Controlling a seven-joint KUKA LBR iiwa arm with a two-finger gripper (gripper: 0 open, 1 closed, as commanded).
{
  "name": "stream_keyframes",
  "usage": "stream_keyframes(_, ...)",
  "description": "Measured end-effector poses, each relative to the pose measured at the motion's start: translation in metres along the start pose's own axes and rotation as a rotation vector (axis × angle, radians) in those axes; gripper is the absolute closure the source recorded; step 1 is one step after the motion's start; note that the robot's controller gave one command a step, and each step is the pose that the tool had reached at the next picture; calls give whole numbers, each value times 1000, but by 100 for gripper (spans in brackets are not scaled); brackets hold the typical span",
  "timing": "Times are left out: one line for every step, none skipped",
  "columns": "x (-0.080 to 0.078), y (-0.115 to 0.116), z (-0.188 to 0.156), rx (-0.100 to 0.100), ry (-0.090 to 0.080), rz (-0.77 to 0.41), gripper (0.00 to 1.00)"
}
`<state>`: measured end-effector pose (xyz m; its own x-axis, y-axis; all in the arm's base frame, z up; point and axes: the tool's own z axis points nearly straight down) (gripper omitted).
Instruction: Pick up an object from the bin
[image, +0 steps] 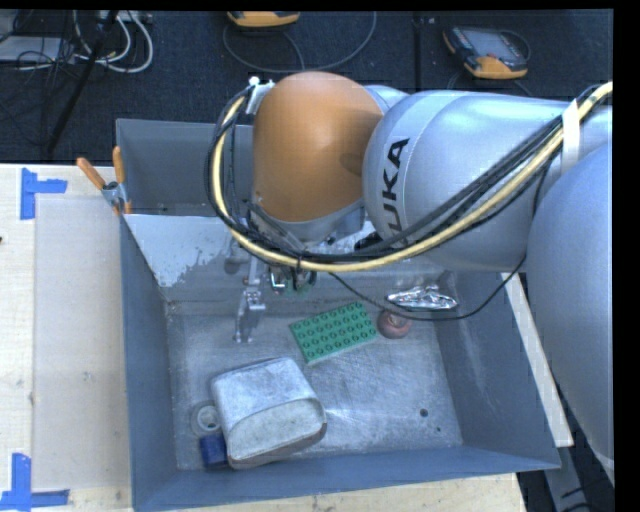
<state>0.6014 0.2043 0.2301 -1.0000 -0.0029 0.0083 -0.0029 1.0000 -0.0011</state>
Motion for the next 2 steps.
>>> stream_keyframes(17, -78, 109, 2, 0, -161, 0)
stream_keyframes(-10, -133, 158, -4, -14, -283, 0)
